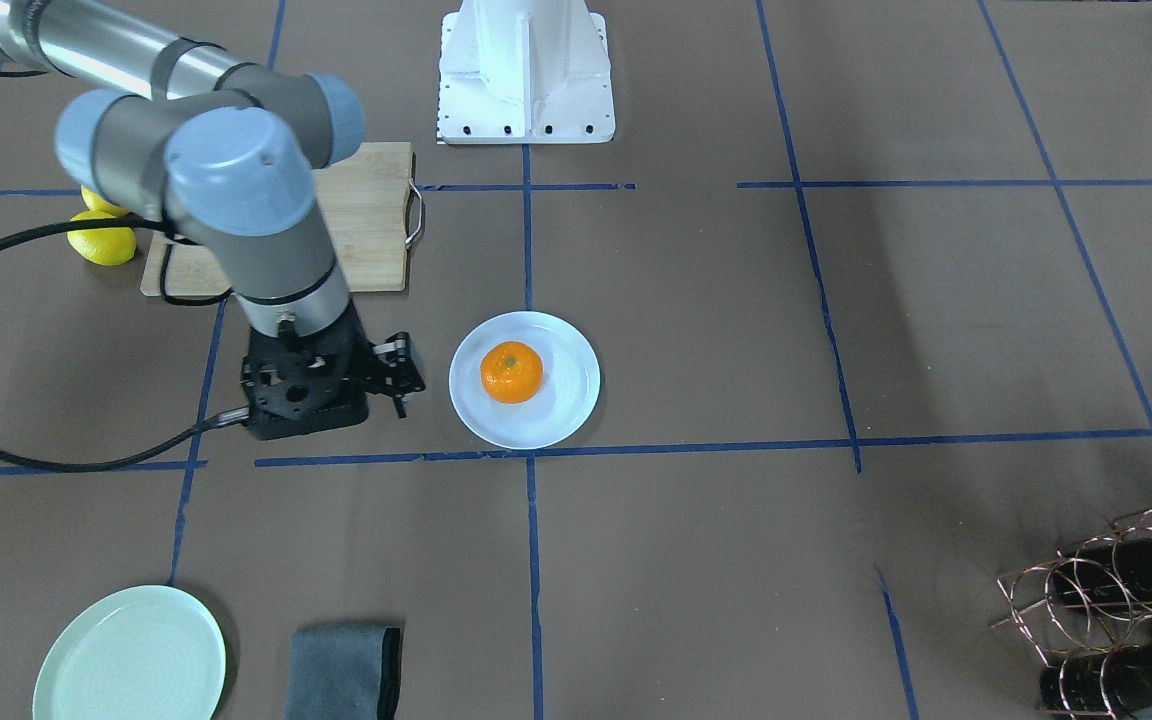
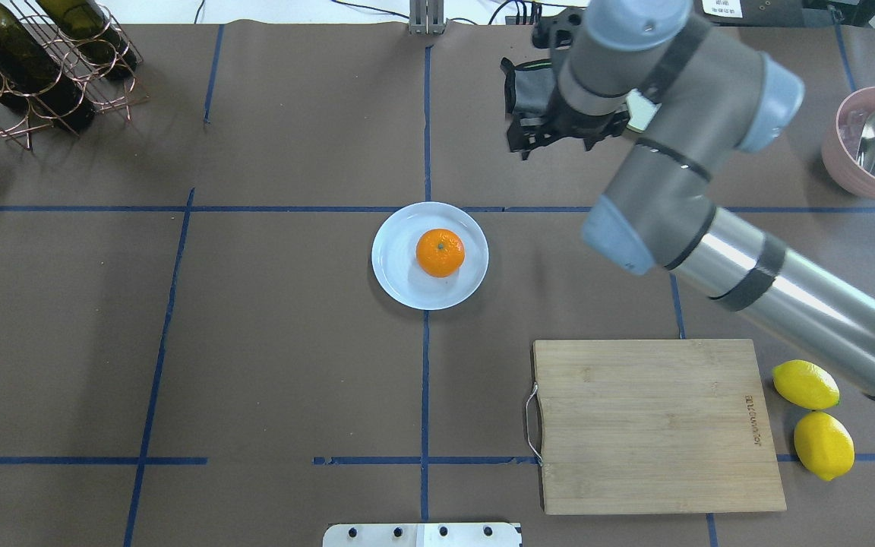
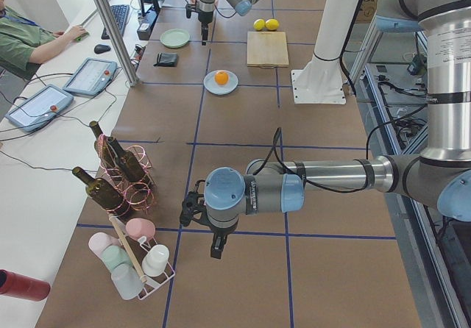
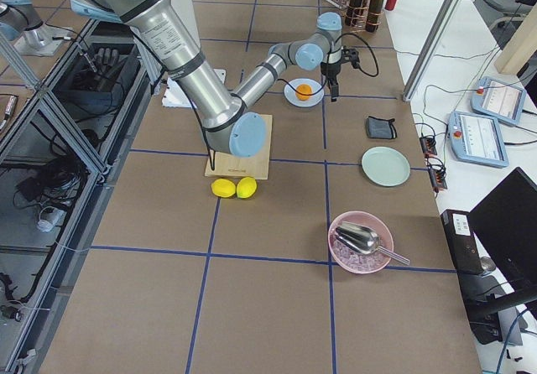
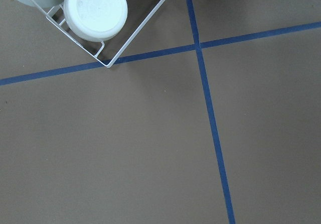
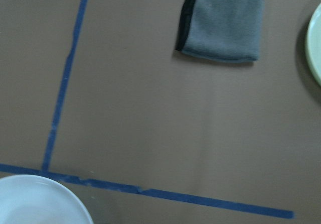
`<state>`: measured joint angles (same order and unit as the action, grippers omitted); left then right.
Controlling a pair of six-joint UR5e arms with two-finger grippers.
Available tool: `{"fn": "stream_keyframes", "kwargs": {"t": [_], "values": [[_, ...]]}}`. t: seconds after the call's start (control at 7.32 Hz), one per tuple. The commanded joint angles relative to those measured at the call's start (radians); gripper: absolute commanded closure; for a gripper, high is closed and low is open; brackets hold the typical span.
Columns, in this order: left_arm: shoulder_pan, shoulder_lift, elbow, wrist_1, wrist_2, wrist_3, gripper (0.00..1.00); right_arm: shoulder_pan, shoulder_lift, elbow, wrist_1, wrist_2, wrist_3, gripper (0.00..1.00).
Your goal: Pick orange to plate
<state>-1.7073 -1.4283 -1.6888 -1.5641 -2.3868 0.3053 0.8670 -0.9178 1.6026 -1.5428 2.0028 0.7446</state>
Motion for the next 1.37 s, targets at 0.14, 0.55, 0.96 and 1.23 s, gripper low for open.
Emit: {"fn": "stream_keyframes", "kwargs": {"t": [0.14,0.55,0.96,1.23], "values": [[0.000,0.000,0.000,0.001,0.000,-0.002,0.00,0.228,-0.273,0.109,0.000,0.116,-0.411,0.00],[0.000,0.000,0.000,-0.002,0.001,-0.002,0.00,0.419,-0.529,0.163,0.010,0.188,-0.753,0.00],[0.000,-0.001,0.000,-0.005,0.000,-0.002,0.00,0.589,-0.768,0.211,0.021,0.182,-0.772,0.00],[0.002,-0.003,0.000,-0.007,0.000,-0.002,0.00,0.699,-0.768,0.223,-0.052,0.286,-0.768,0.00]]}}
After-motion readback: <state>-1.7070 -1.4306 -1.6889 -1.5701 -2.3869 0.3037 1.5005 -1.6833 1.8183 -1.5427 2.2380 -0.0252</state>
